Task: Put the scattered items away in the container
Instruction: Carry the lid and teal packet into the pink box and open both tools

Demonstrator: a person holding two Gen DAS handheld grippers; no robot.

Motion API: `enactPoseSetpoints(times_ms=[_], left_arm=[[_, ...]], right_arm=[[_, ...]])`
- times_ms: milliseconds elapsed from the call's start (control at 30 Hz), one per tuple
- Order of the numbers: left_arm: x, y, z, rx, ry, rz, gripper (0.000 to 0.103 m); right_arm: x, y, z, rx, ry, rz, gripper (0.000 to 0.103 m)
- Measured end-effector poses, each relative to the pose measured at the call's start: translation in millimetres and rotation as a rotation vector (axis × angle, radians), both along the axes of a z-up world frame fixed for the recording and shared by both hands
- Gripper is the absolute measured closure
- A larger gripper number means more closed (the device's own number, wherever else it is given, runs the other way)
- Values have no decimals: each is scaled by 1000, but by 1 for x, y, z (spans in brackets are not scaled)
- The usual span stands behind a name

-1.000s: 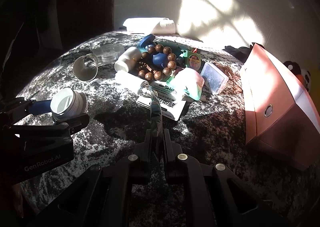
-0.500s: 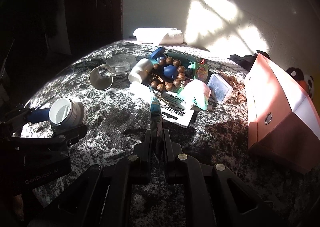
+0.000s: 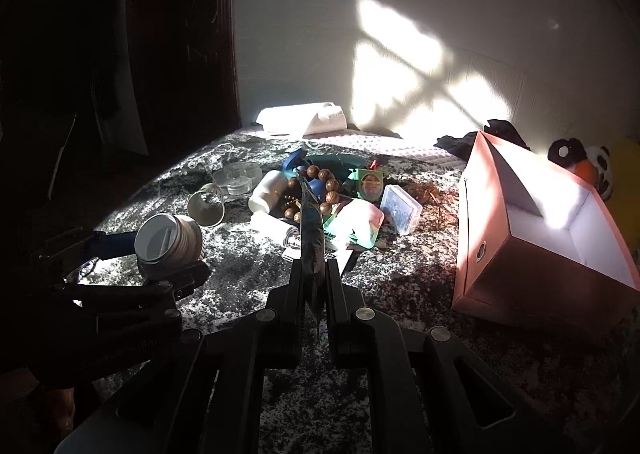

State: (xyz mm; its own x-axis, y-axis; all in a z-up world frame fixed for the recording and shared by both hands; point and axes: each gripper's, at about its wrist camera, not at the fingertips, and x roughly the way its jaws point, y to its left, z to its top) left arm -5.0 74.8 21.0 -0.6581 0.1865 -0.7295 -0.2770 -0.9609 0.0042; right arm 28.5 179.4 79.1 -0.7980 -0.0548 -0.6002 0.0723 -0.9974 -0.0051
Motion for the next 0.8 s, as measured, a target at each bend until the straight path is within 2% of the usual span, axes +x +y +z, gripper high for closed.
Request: enactPoseSetpoints(times_ms=[167,400,633,800], left_arm=[[0,43,34,18,56,-66,38],[-8,130,77,42,122,-188,38],[-19,230,93,33,152,-313,38],[-40,286,90,27,146,-355,38]], right_arm=[[14,38,21,-12,61,-80,94],[25,127,48,-51,134,-277,94],[17,212,65,-17,167,-463,94],[-3,269,64,9,137,-541,94]])
